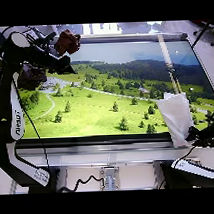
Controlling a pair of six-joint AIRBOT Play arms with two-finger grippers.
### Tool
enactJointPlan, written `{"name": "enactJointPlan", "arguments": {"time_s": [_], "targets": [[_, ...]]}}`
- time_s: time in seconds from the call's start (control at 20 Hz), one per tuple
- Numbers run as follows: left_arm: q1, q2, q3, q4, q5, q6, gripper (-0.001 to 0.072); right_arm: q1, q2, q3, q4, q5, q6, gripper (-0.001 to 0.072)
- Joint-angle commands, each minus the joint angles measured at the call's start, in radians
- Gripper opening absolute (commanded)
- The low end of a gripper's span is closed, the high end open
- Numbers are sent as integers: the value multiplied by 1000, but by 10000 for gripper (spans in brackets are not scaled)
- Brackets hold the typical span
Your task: Fold the shirts.
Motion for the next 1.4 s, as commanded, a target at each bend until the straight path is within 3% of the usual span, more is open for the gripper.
{"name": "enactJointPlan", "arguments": {"time_s": [0.0, 0.15, 0.3, 0.4, 0.5, 0.55, 0.65, 0.7, 0.9, 1.05, 1.2, 1.35], "targets": [[-4, 1, 0, -7, 0, -4, 19, -11, 35, -14, 55, 36, -38, 406], [-4, 0, 0, -8, 2, -4, 19, -12, 179, 12, 132, 6, -109, 406], [-4, 1, 0, -18, -12, -5, 19, -13, 304, 103, 236, -51, -70, 406], [-4, 0, 0, -19, -15, -4, 19, -12, 369, 163, 484, -116, -100, 405], [-4, 0, 0, -19, -9, -5, 19, -11, 414, 196, 829, -197, -193, 398], [-4, 0, 0, -19, -5, -13, 19, -1, 420, 200, 984, -222, -247, 333], [-6, 0, 0, -16, -29, -35, 19, 78, 412, 202, 1127, -233, -349, 65], [-12, 0, 0, -1, -64, -35, 19, 148, 401, 202, 1124, -233, -369, 27], [-124, 1, 0, 241, -237, -42, 18, 599, 305, 207, 986, -370, -389, 26], [-246, 1, -2, 363, -246, -53, 19, 934, 126, 263, 824, -442, -293, 26], [-336, 2, -34, 560, -272, -52, 19, 1064, -80, 320, 692, -424, -69, 26], [-341, 15, -92, 645, -272, -53, 19, 1035, -181, 320, 729, -347, -45, 26]]}}
